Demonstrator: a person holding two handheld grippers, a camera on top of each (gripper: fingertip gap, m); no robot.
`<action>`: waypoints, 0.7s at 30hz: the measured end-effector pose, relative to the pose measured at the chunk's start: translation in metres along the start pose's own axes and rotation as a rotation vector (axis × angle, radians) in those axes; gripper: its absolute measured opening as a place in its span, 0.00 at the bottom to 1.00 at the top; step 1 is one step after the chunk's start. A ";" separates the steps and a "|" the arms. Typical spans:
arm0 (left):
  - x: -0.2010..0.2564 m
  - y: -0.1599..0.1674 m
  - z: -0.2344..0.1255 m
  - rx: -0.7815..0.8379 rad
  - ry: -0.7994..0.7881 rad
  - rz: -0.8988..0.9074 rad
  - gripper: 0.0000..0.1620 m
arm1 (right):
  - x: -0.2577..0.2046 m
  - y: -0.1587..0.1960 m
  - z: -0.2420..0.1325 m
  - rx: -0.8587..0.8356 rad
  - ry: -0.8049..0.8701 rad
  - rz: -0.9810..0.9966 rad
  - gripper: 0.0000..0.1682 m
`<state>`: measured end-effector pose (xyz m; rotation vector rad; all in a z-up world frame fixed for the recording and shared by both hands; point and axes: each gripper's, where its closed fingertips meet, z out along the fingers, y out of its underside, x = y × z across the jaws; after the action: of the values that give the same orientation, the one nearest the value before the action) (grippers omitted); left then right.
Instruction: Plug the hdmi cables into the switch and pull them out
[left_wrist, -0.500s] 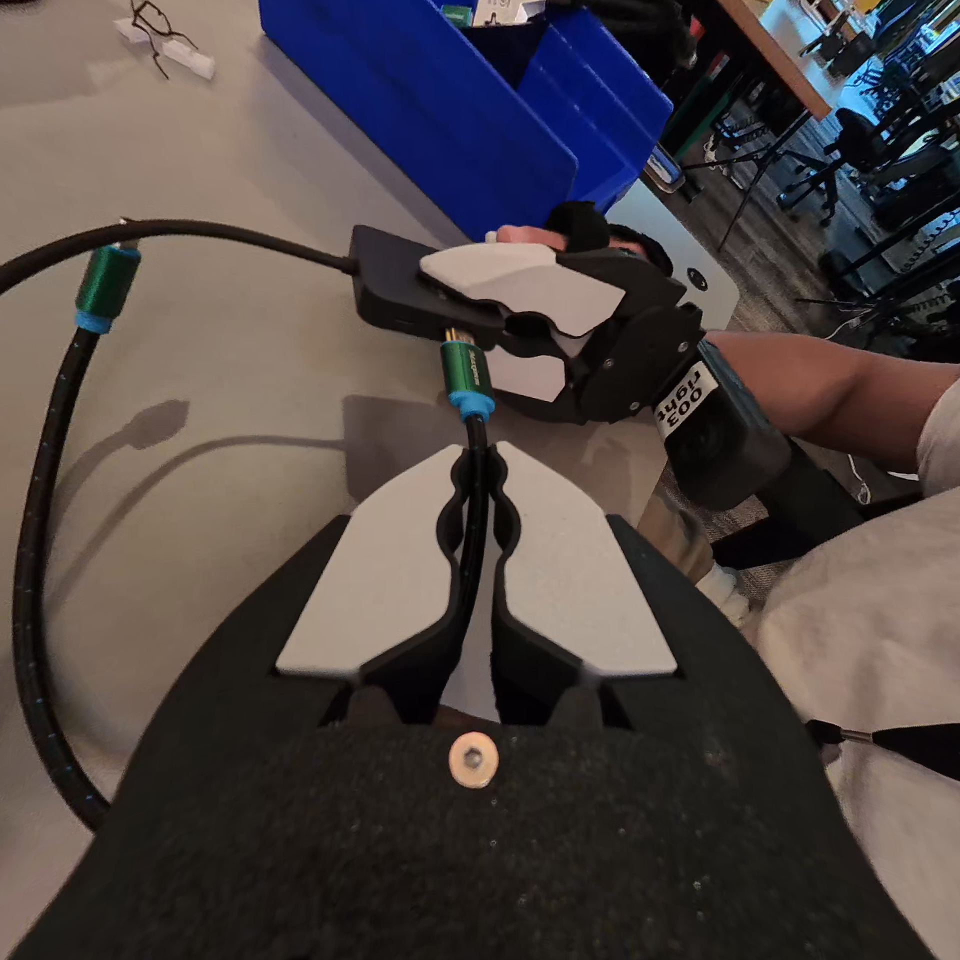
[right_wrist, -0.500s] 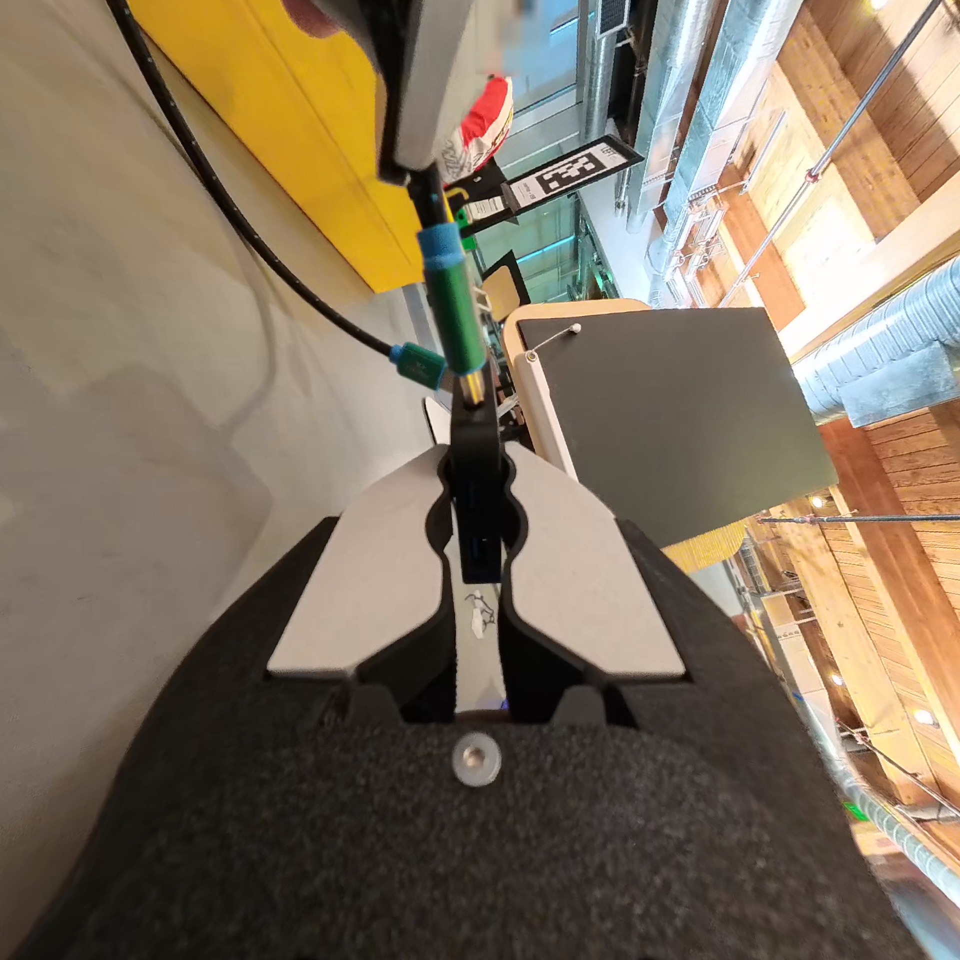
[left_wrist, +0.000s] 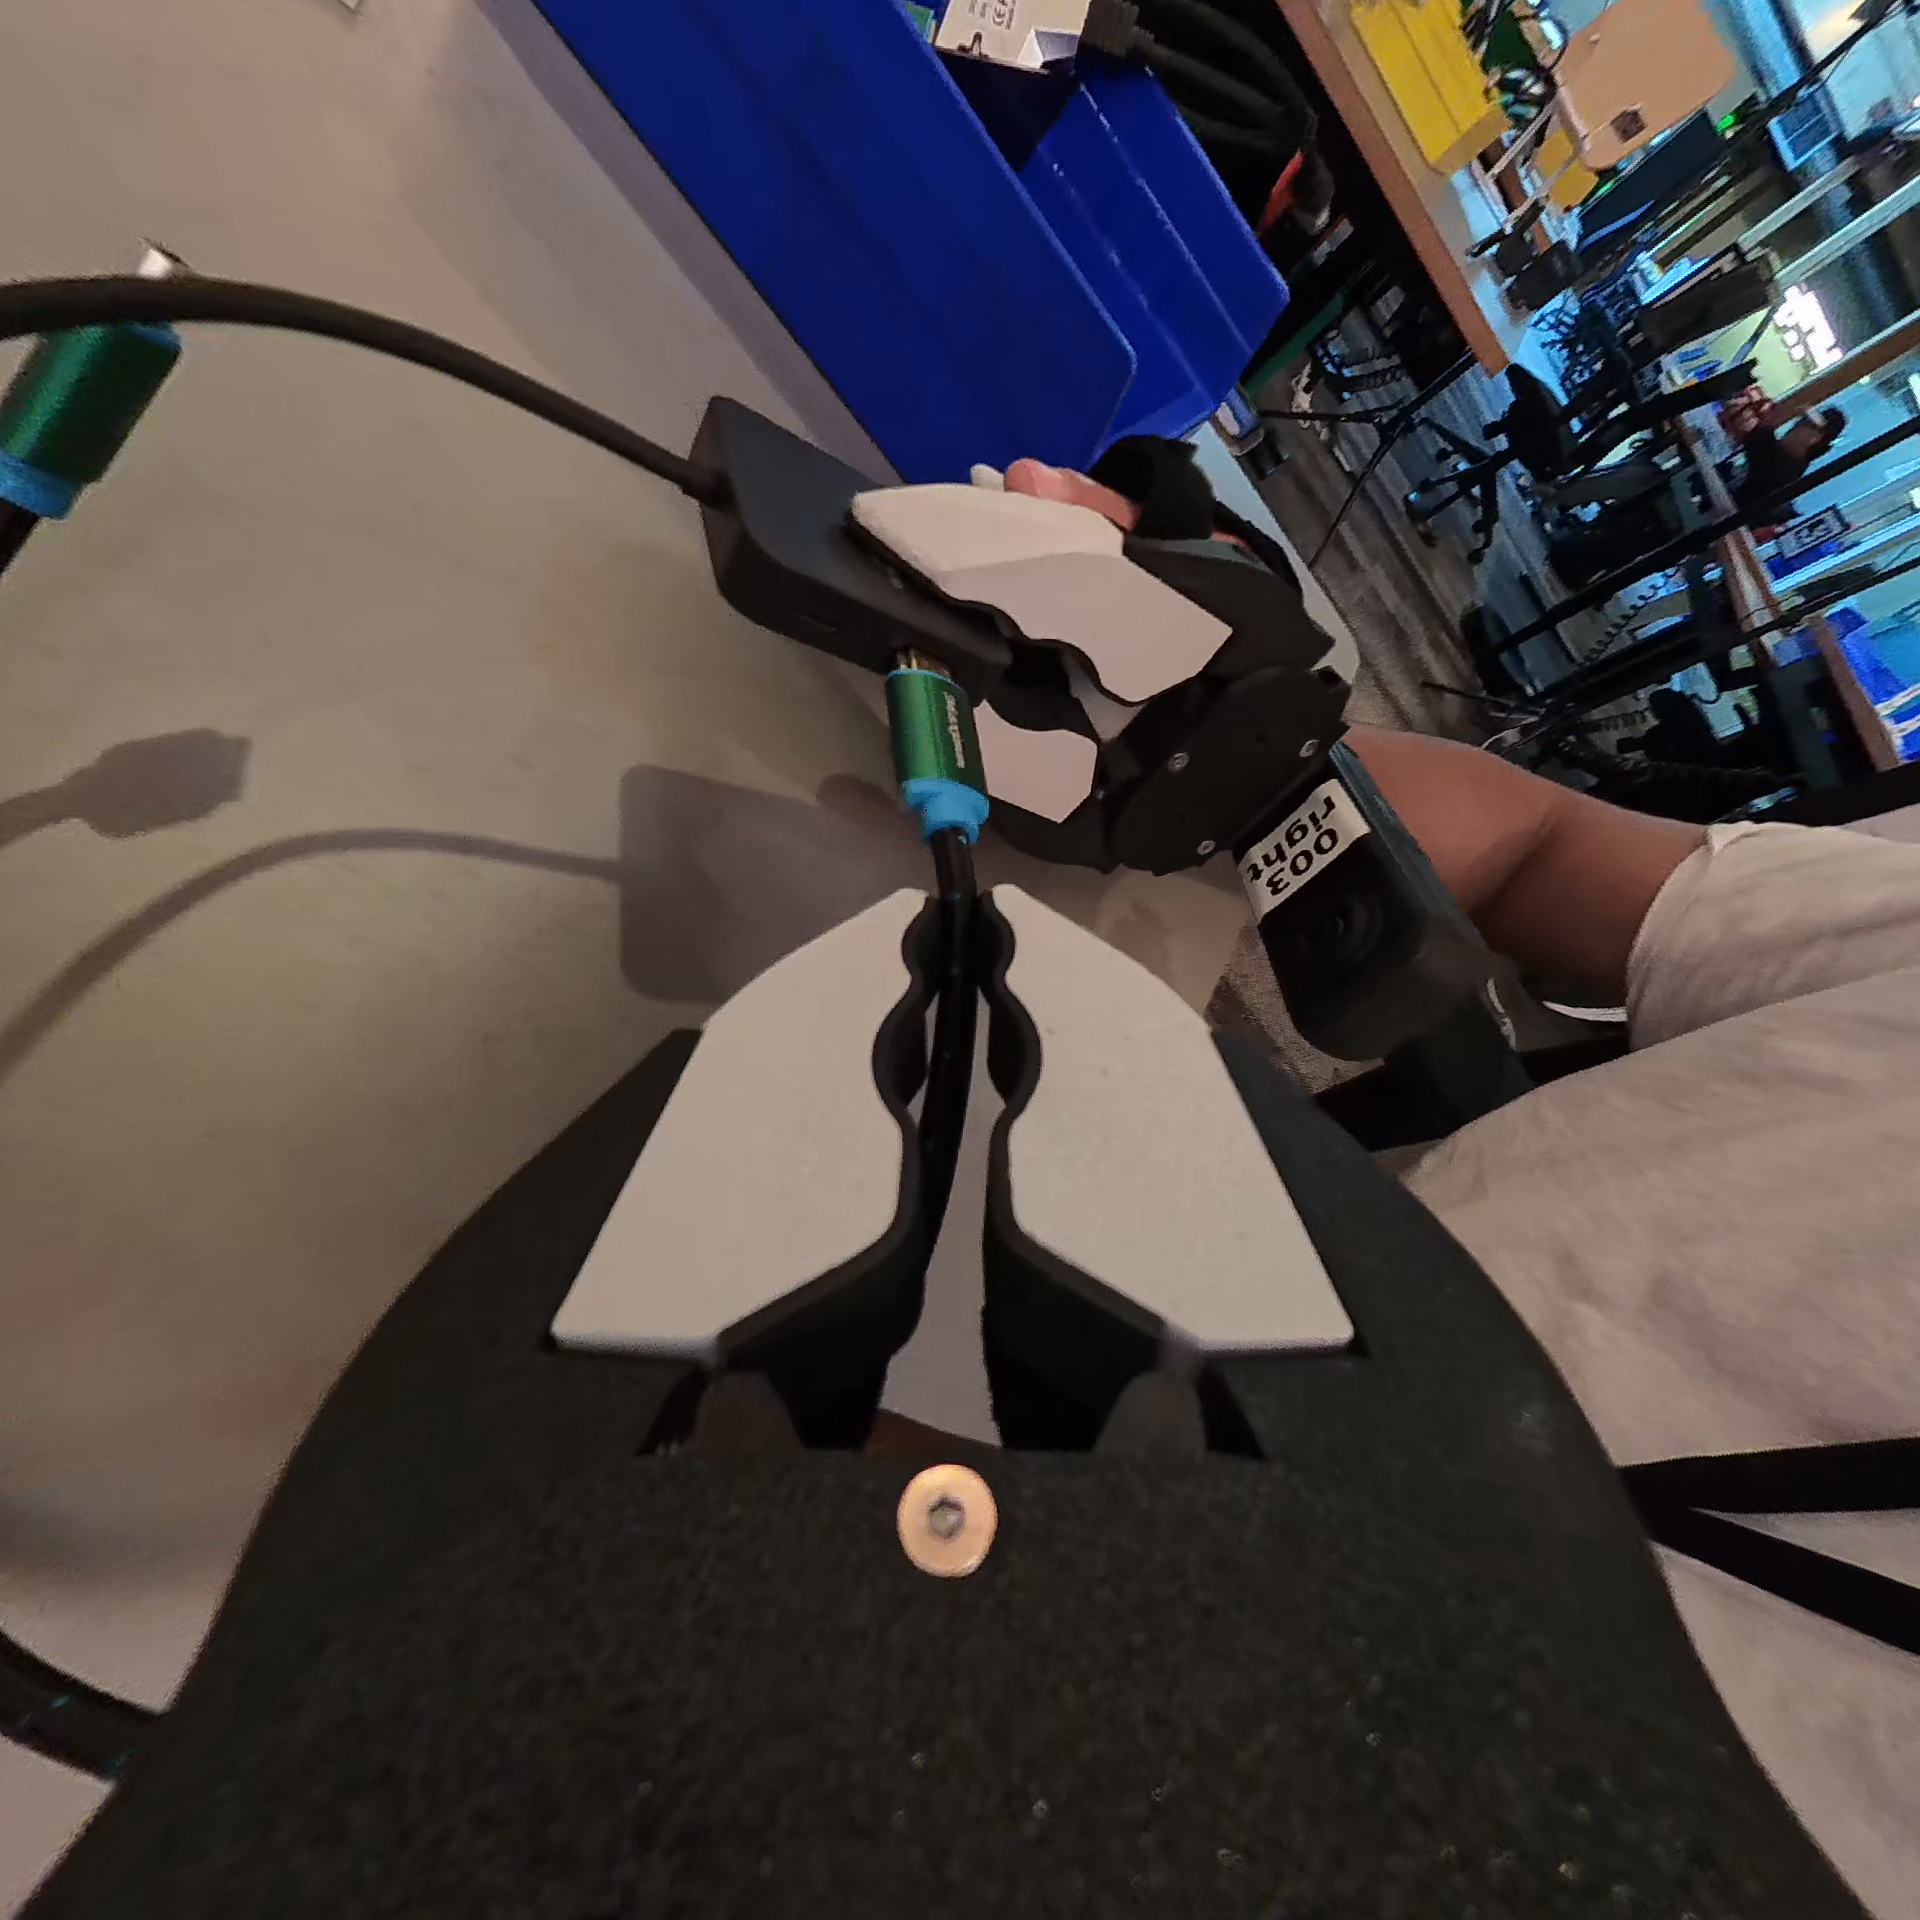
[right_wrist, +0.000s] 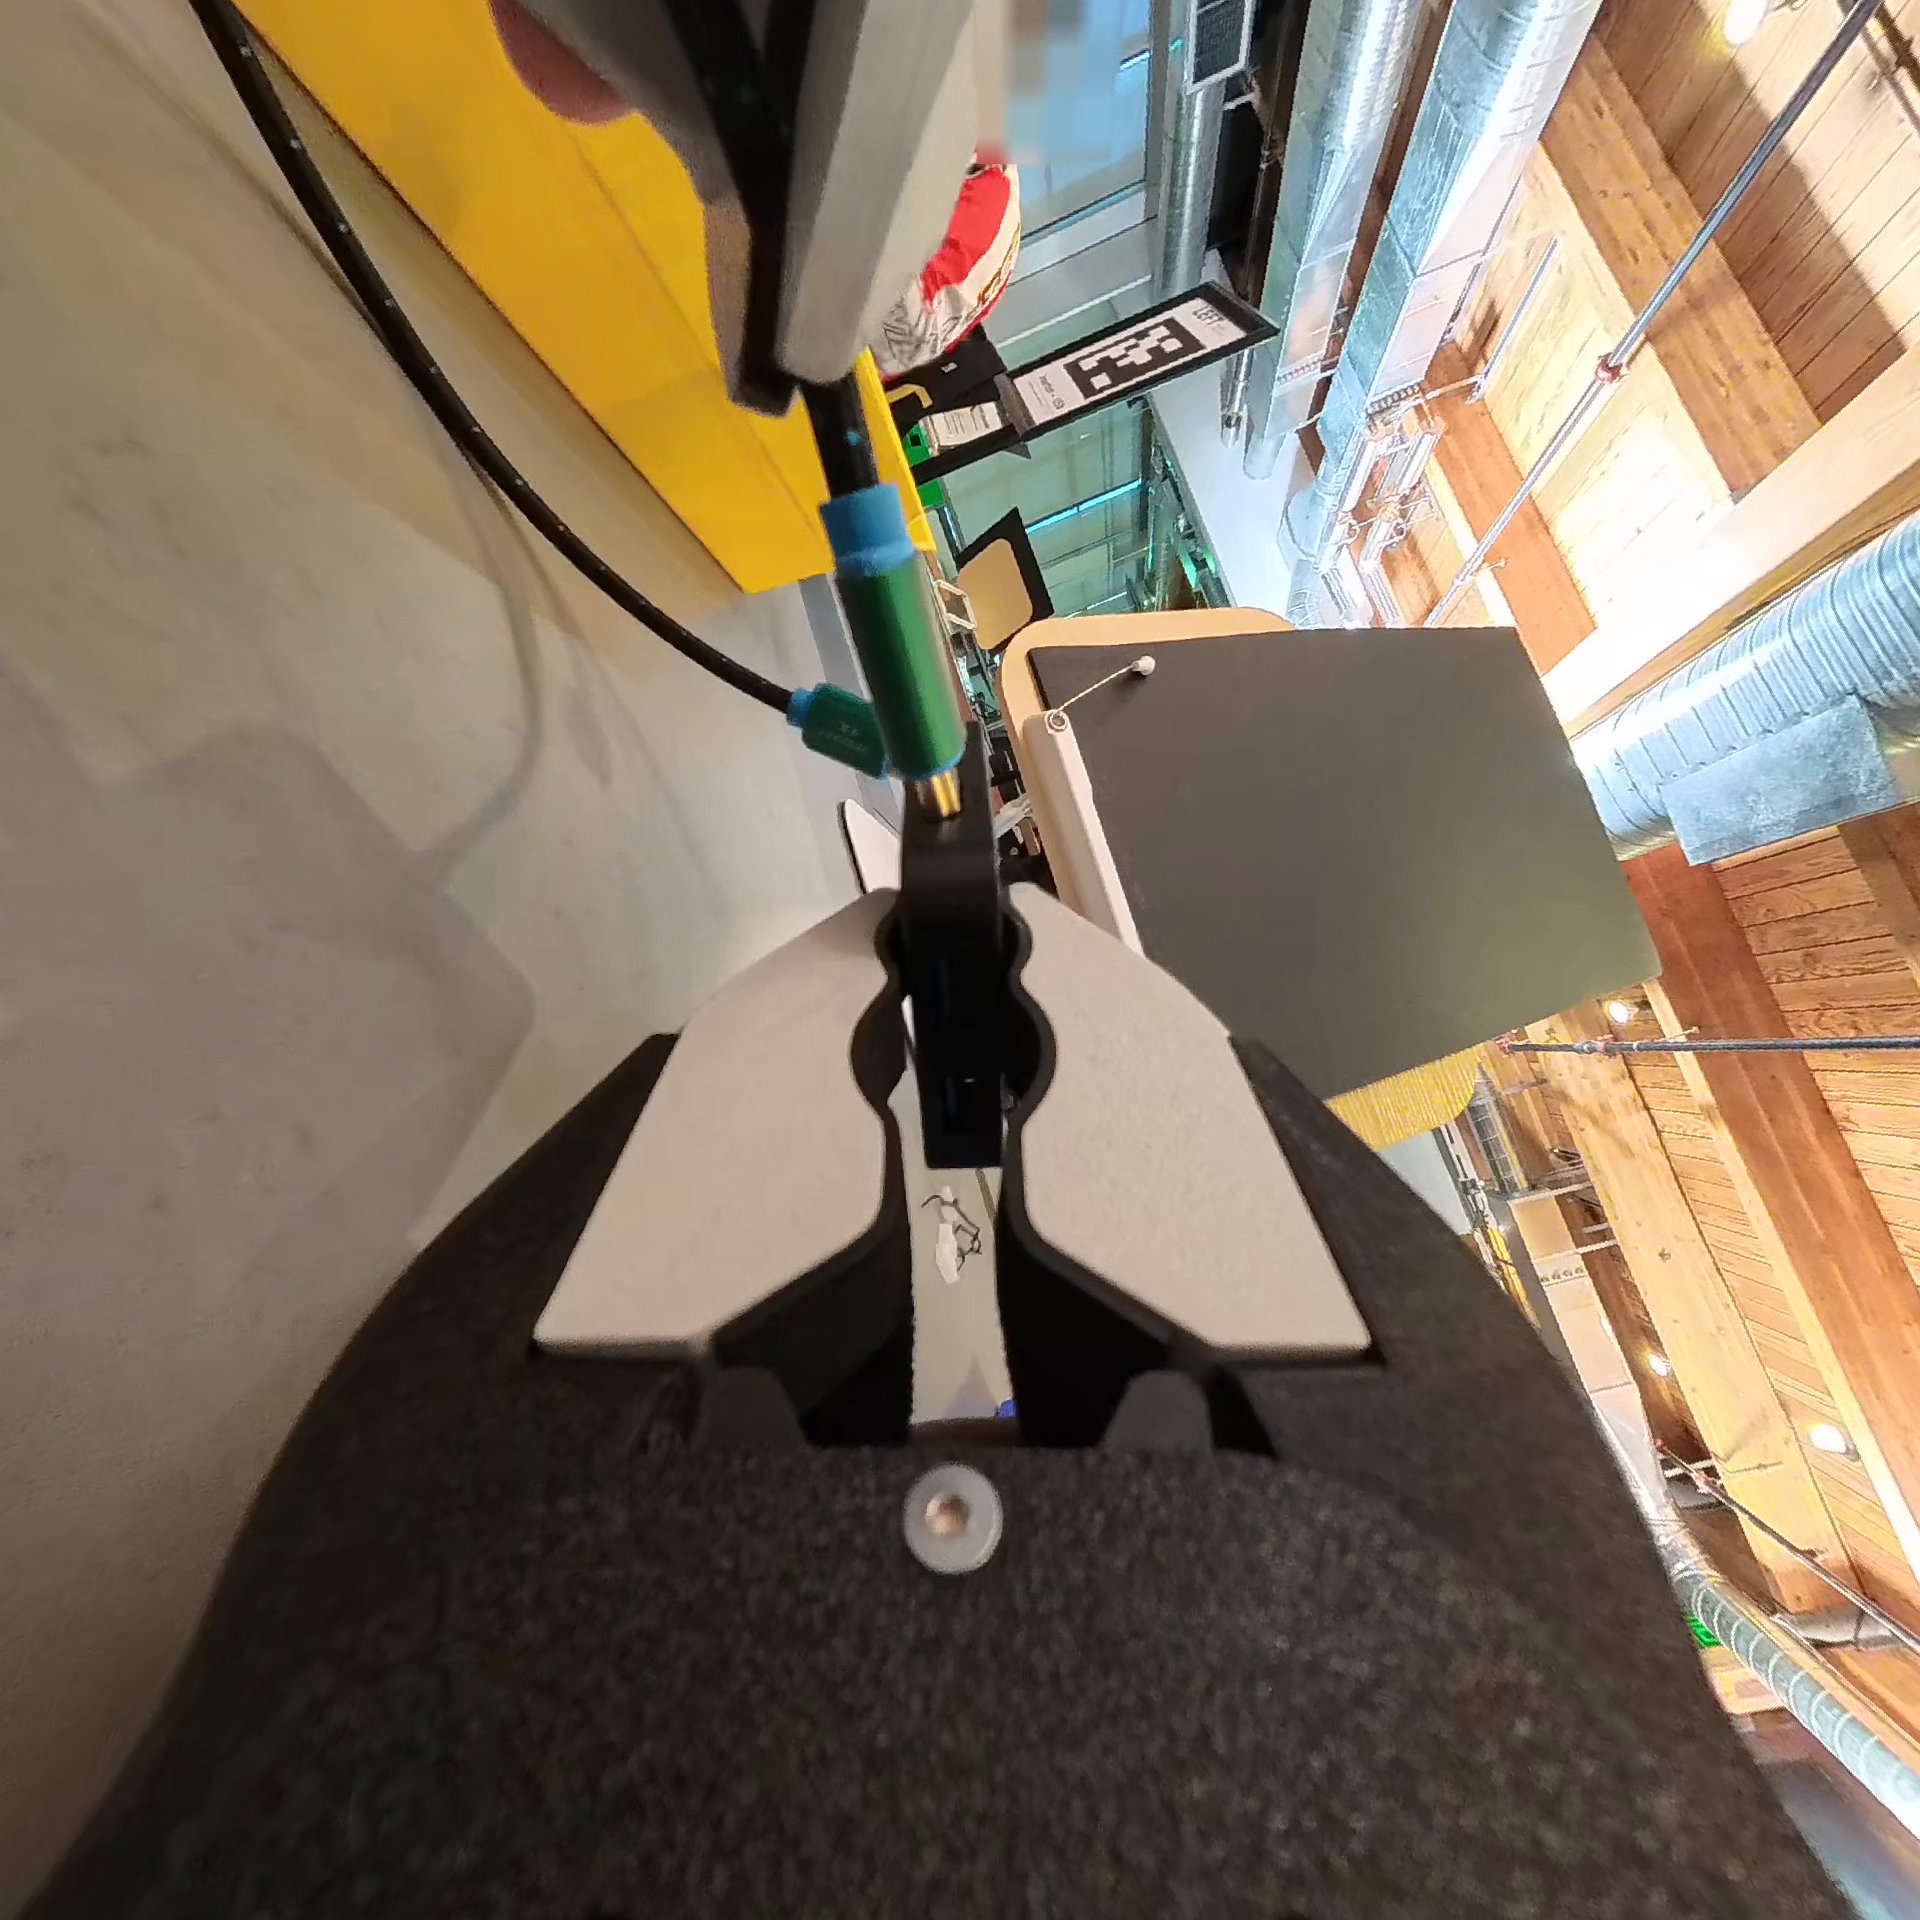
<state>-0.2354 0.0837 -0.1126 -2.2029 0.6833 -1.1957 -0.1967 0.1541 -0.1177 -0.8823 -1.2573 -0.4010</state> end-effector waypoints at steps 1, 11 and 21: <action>0.001 0.000 -0.001 0.001 0.015 -0.011 0.04 | 0.001 -0.001 -0.001 0.003 0.006 0.001 0.08; 0.008 0.003 -0.004 -0.016 0.166 -0.169 0.03 | 0.008 -0.009 -0.008 0.044 0.076 -0.095 0.07; 0.007 0.006 -0.004 -0.062 0.135 -0.082 0.03 | 0.003 -0.013 -0.012 0.043 0.089 -0.154 0.07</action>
<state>-0.2363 0.0735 -0.1105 -2.2355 0.6982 -1.3925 -0.1972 0.1375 -0.1104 -0.7256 -1.2508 -0.5286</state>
